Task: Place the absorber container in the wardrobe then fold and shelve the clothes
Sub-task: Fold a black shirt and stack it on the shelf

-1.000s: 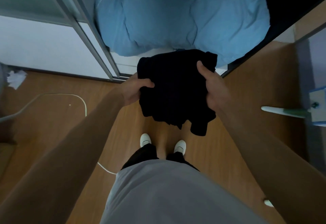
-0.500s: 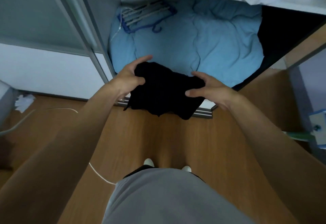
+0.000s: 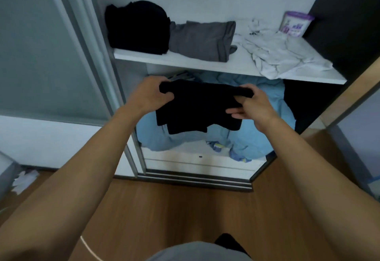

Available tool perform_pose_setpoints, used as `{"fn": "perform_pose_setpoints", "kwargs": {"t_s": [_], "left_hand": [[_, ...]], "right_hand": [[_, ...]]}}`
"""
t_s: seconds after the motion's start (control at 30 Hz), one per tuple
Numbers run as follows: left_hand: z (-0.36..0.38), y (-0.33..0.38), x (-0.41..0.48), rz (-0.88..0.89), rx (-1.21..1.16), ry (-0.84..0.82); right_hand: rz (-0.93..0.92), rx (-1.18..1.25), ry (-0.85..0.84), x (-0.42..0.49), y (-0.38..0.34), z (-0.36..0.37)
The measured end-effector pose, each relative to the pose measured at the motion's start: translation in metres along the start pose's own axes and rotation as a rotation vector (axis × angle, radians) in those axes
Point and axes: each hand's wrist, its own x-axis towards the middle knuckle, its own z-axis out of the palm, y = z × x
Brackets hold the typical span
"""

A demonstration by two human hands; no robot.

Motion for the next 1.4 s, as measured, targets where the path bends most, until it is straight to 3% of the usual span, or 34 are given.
{"fn": "perform_pose_setpoints", "kwargs": {"t_s": [0.1,0.27,0.37,0.5,0.67,0.77,0.83,0.9,0.97,1.13,1.2,1.3,1.4], "left_hand": [[-0.007,0.01,0.022,0.028,0.032,0.117],[-0.007,0.026,0.058,-0.166,-0.699,0.112],[-0.004,0.034,0.091,-0.145,-0.961,0.157],[-0.012,0.049,0.154,-0.107,-1.007,0.286],[-0.026,0.069,0.238,-0.027,-1.198,0.329],[-0.026,0.067,0.282,-0.08,-1.313,0.386],[-0.016,0.054,0.301,-0.241,-1.176,0.428],[0.0,0.036,0.309,-0.436,-0.885,0.41],[0.019,0.021,0.314,-0.507,-0.609,0.366],[0.041,0.019,0.351,-0.114,0.062,0.32],[0.048,0.021,0.366,-0.038,0.277,0.153],[0.068,0.013,0.376,-0.13,0.384,-0.13],[0.075,0.013,0.388,-0.213,0.436,-0.165]], "right_hand": [[-0.086,0.125,0.014,0.018,-0.022,-0.003],[-0.167,0.32,0.006,0.059,-0.054,-0.006],[-0.204,0.449,-0.024,0.089,-0.07,-0.01],[-0.305,0.597,-0.091,0.14,-0.097,-0.017],[-0.491,0.793,-0.197,0.219,-0.145,-0.032],[-0.531,0.728,-0.244,0.272,-0.149,-0.038],[-0.439,0.41,-0.212,0.305,-0.127,-0.04],[-0.288,-0.081,-0.262,0.328,-0.094,-0.042],[-0.199,-0.333,-0.287,0.342,-0.067,-0.037],[-0.507,-0.535,0.105,0.376,-0.074,-0.015],[-0.466,-0.713,0.047,0.388,-0.072,-0.007],[-0.287,-0.799,-0.144,0.395,-0.049,-0.002],[-0.27,-0.727,-0.221,0.396,-0.041,-0.01]]}}
